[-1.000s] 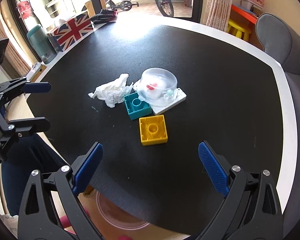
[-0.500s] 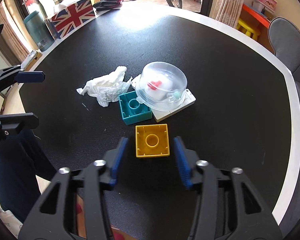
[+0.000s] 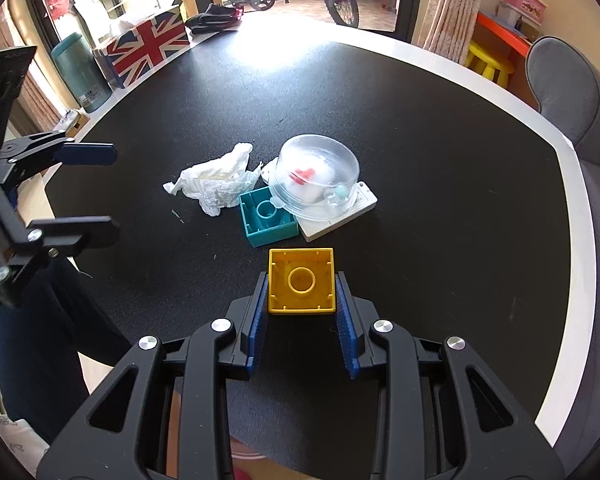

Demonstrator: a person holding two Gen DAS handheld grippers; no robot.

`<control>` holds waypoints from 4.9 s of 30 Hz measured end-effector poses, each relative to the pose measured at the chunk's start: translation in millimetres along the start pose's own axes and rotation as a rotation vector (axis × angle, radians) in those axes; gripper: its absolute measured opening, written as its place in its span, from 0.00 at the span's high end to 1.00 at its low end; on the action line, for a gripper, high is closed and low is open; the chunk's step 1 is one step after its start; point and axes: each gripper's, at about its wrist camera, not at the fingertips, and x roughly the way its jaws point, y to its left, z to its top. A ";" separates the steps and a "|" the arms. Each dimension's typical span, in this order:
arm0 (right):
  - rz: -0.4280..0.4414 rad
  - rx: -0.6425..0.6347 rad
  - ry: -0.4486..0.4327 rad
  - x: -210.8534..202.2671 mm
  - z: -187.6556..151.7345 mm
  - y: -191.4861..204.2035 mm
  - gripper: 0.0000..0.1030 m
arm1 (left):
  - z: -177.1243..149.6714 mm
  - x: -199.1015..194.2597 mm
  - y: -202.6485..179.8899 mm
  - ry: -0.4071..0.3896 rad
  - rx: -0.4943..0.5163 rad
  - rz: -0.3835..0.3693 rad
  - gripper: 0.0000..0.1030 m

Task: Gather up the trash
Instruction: 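Grasp the crumpled white tissue with the left tool while the right holds the yellow block, then carry both items to the bin and open the right tool while the left holds the tissue, then open the left tool over the bin to drop the tissue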

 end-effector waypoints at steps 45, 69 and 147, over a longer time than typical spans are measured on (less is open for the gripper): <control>0.001 0.038 -0.075 -34.4 -12.0 -4.5 0.69 | 32.6 17.1 -7.3 -0.002 -0.025 -0.057 0.84; 0.021 0.047 -0.199 -111.2 -77.3 35.7 0.69 | -45.7 -73.5 -70.2 -0.129 0.139 -0.041 0.84; 0.065 0.187 -0.163 -103.9 -161.0 39.7 0.07 | -122.2 -37.0 -116.1 0.012 0.169 -0.163 0.48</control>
